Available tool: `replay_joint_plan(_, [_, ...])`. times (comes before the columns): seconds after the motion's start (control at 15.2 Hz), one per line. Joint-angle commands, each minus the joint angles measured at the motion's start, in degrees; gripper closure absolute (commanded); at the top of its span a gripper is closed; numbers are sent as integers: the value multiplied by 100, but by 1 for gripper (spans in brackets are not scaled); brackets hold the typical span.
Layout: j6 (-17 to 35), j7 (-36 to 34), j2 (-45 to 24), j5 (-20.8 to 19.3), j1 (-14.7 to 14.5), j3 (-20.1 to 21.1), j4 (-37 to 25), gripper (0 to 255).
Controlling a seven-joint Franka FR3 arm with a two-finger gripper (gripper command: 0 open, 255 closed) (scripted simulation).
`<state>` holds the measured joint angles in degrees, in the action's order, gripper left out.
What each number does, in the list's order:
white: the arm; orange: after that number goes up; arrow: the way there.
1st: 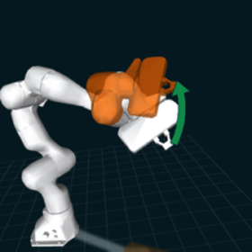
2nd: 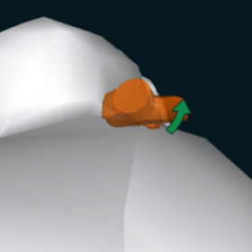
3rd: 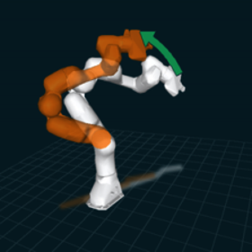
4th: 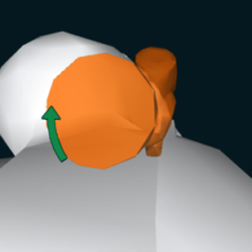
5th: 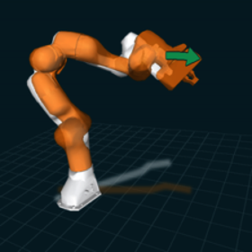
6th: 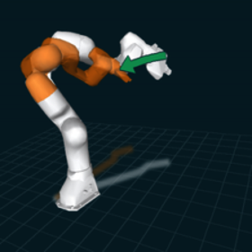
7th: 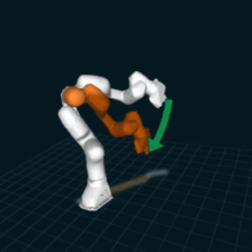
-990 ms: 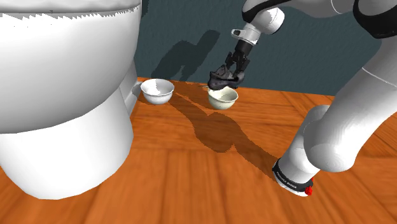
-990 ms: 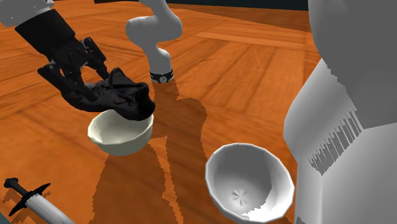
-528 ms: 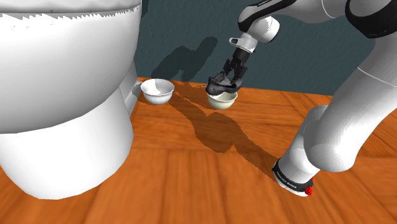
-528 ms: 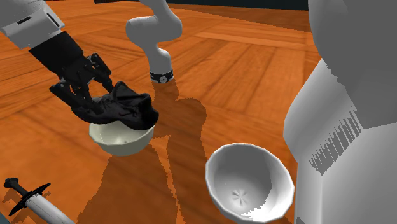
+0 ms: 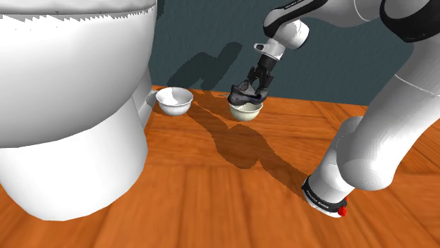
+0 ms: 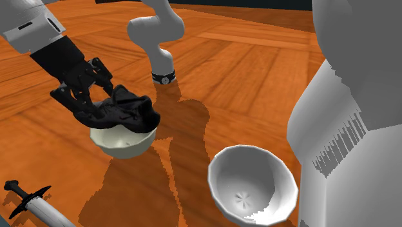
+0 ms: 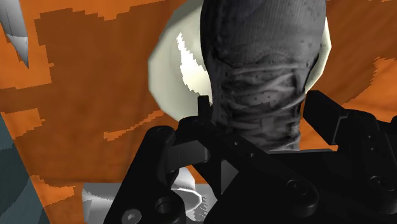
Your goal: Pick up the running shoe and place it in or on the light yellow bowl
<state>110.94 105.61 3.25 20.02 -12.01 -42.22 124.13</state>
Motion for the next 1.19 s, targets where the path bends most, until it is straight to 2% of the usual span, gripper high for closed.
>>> replay_joint_plan(0.0, [0,3,-28,2,-6,5,16,0])
replay_joint_plan(0.33, [9,-1,-20,-1,-7,7,29,0])
replay_joint_plan(0.59, [-680,-120,104,-202,88,-82,-563,0])
replay_joint_plan(1.12, [-678,-120,104,-202,88,-82,-563,0])
